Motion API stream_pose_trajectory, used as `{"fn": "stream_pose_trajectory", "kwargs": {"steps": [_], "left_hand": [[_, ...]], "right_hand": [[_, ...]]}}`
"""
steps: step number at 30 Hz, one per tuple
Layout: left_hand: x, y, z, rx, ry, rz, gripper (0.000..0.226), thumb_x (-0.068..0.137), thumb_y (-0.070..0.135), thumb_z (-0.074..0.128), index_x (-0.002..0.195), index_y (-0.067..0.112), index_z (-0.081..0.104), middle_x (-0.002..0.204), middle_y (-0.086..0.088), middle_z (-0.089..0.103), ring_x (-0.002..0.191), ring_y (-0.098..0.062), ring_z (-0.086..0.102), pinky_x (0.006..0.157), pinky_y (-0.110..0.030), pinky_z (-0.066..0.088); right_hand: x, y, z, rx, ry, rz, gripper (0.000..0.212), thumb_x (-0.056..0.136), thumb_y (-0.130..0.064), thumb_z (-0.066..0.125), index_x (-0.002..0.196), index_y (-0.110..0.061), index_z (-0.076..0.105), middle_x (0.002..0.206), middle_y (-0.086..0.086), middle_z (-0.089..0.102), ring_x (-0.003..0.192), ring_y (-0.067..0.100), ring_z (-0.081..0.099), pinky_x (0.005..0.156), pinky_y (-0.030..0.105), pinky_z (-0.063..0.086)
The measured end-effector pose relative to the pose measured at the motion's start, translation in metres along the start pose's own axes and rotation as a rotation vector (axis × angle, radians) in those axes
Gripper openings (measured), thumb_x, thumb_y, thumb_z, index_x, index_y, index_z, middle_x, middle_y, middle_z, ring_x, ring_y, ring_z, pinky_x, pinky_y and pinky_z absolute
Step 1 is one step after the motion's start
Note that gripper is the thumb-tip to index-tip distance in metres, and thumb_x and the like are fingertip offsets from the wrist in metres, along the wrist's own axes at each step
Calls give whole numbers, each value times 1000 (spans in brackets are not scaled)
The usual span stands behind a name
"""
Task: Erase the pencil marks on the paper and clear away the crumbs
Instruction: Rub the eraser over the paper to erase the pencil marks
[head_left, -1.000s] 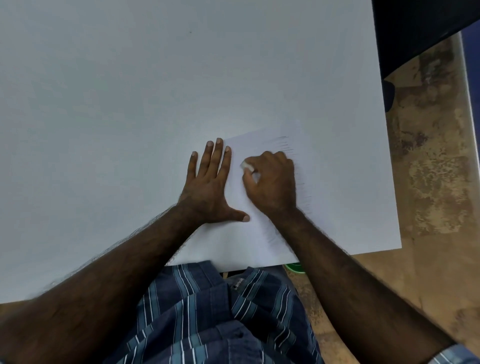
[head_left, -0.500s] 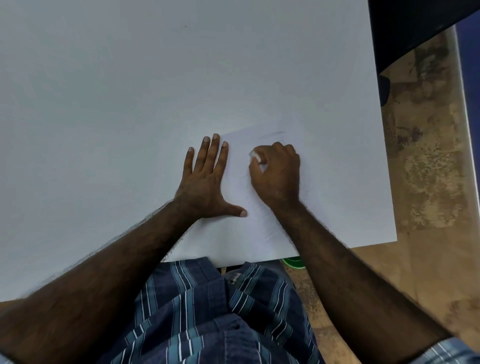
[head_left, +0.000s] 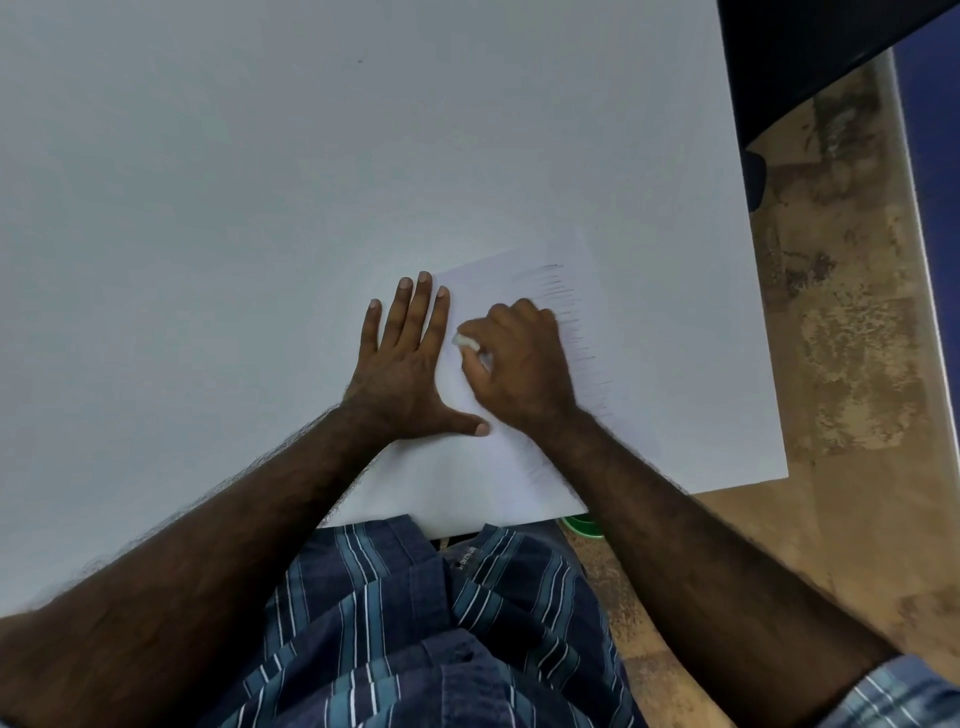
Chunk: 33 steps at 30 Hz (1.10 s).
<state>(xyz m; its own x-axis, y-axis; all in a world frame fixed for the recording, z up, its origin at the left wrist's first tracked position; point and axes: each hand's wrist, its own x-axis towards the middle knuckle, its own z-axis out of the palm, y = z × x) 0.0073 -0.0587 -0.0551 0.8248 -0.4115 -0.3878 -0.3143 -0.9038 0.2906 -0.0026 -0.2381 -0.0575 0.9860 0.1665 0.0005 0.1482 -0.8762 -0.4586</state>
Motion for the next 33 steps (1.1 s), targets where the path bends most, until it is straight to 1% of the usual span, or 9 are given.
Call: {"fn": "stream_pose_trajectory", "kwargs": {"steps": [5,9,11,16,21,23,26,28,33], "left_hand": [[0,0,0,-12,3,-1,161,50,109,45,163,13,-16,169,-9,-27,155,-26,-29,126,-56,-11],[0,0,1,-2,0,0,160,51,110,44,163,12,-15,169,-10,-26,156,-27,-27,126,-58,-7],[0,0,1,6,-2,-2,160,51,110,43,163,12,-16,169,-10,-27,156,-27,-28,126,-58,-7],[0,-1,0,-9,-2,2,161,49,110,42,163,12,-17,169,-9,-29,155,-27,-29,126,-57,-9],[0,0,1,-6,8,0,160,51,110,42,163,12,-15,170,-10,-26,157,-28,-25,126,-58,-8],[0,0,2,-6,6,-1,161,50,110,43,163,12,-15,169,-10,-27,156,-28,-26,126,-58,-8],[0,-1,1,-14,0,4,162,49,110,44,163,12,-18,168,-9,-30,155,-26,-29,126,-57,-11],[1,-1,1,-13,2,5,161,50,110,43,163,13,-18,168,-9,-30,155,-26,-30,126,-57,-11],[-1,-2,4,-11,31,4,157,53,109,40,165,11,-9,171,-10,-19,158,-28,-19,127,-59,-3]], "right_hand": [[17,19,-9,4,208,303,11,92,-24,68,98,-23,78,91,-2,72,88,25,61,77,46,49],[-2,-2,3,66,-14,2,17,92,-25,68,105,-20,78,96,0,72,91,23,61,82,43,46],[-5,-2,-1,28,-20,-9,18,91,-26,68,105,-22,79,96,-2,72,91,23,60,81,41,44],[9,16,-10,-14,205,320,14,92,-23,63,96,-22,77,89,0,70,85,26,60,75,44,47],[-14,-1,2,59,-16,11,15,93,-26,67,104,-22,77,96,-2,71,91,22,60,82,43,46],[-10,5,-4,18,8,28,14,91,-25,68,101,-24,78,94,-3,72,90,23,60,81,42,45],[4,19,-16,-38,170,248,13,88,-24,65,93,-23,77,88,-2,70,86,28,59,75,41,42],[5,20,-16,-31,202,297,11,90,-24,65,92,-22,75,87,-2,69,85,27,59,74,40,42],[-21,-3,4,40,-27,7,18,92,-28,69,106,-20,77,98,-1,72,94,22,60,84,43,46]]}}
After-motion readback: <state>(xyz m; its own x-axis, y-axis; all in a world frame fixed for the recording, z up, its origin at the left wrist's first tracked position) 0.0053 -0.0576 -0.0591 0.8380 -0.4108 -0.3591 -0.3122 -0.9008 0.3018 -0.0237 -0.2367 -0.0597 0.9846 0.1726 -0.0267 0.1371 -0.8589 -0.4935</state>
